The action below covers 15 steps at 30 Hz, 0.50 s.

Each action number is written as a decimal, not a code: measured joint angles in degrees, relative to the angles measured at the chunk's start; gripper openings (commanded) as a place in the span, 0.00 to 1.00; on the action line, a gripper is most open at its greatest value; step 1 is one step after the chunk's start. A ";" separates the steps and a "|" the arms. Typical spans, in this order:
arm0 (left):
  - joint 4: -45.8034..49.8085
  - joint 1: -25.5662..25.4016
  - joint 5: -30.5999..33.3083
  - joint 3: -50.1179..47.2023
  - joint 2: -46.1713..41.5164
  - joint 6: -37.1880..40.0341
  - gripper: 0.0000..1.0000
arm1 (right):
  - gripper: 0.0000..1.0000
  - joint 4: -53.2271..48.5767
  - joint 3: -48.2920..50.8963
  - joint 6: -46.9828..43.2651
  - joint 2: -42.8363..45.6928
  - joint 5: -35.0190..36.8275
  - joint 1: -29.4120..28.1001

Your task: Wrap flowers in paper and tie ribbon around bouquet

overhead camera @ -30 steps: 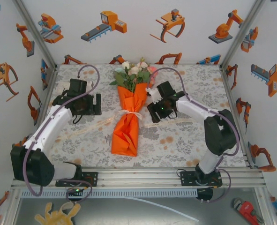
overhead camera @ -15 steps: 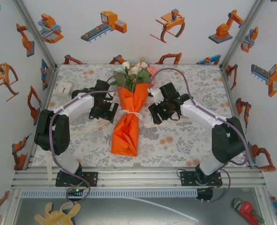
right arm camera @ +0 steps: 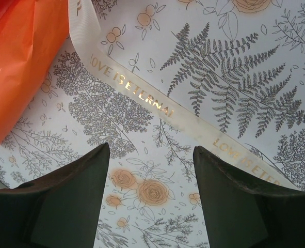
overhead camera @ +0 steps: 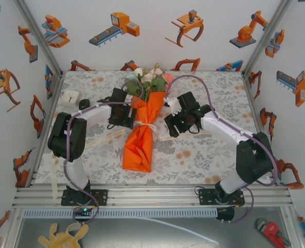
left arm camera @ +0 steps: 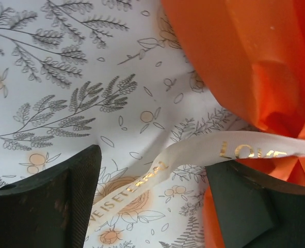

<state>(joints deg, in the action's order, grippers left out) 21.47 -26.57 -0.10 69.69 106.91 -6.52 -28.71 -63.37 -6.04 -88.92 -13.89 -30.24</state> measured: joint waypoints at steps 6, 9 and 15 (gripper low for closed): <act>1.68 -0.61 16.76 0.00 0.00 -5.66 0.73 | 0.61 -0.63 -0.02 -0.02 0.00 0.02 0.00; 2.71 0.17 22.71 -0.04 -0.15 -8.63 0.73 | 0.61 -1.09 -0.17 0.00 -0.02 0.09 0.00; 3.28 5.77 24.81 -0.81 -0.85 -11.72 0.71 | 0.61 -2.32 -1.05 0.00 -0.02 0.70 0.00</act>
<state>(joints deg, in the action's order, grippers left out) 24.75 -20.80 24.71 68.88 106.06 -18.24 -31.03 -64.42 -6.04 -88.95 -13.19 -30.24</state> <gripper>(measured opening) 0.716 0.614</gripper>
